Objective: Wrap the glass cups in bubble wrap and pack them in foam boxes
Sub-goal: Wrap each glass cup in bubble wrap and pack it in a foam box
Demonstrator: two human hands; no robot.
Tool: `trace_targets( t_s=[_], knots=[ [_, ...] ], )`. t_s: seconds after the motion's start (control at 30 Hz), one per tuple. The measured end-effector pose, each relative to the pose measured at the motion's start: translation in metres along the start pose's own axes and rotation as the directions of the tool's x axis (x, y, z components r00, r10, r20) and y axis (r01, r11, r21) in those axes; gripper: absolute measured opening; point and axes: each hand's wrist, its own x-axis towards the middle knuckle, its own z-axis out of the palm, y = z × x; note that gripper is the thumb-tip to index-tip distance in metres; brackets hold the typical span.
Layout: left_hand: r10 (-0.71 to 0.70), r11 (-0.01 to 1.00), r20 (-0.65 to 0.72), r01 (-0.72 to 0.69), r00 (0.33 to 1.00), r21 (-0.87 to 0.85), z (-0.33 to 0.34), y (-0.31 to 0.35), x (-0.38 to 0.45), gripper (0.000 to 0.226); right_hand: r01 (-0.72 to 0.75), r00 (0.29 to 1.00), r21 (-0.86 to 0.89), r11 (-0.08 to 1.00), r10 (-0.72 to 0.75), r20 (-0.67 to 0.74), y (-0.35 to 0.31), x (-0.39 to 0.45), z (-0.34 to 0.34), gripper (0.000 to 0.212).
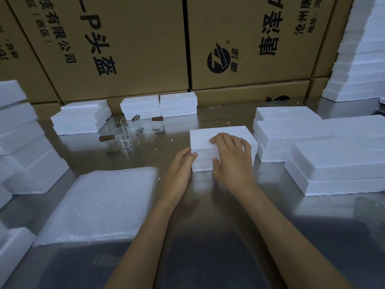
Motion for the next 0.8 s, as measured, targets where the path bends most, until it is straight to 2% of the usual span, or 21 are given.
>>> trace_targets(
  t_s=[0.1, 0.23, 0.53, 0.8],
  knots=[
    [0.022, 0.999, -0.056, -0.02, 0.998, 0.035, 0.001, -0.004, 0.002, 0.042, -0.022, 0.999, 0.029, 0.999, 0.023, -0.033, 0.003, 0.005, 0.008, 0.051],
    [0.015, 0.999, -0.179, -0.008, 0.984, 0.037, -0.001, -0.008, 0.008, 0.02, -0.016, 0.998, 0.085, 0.996, 0.021, -0.065, 0.008, 0.013, 0.016, 0.051],
    [0.006, 1.0, -0.218, -0.004, 0.976, 0.009, -0.005, -0.014, 0.017, 0.019, -0.077, 0.997, 0.102, 0.992, 0.074, 0.035, 0.032, 0.066, 0.025, 0.055],
    [0.01, 1.0, -0.221, -0.009, 0.975, 0.008, -0.008, -0.018, 0.026, 0.019, -0.11, 0.994, 0.082, 0.991, 0.11, 0.012, 0.056, 0.103, 0.044, 0.053]
  ],
)
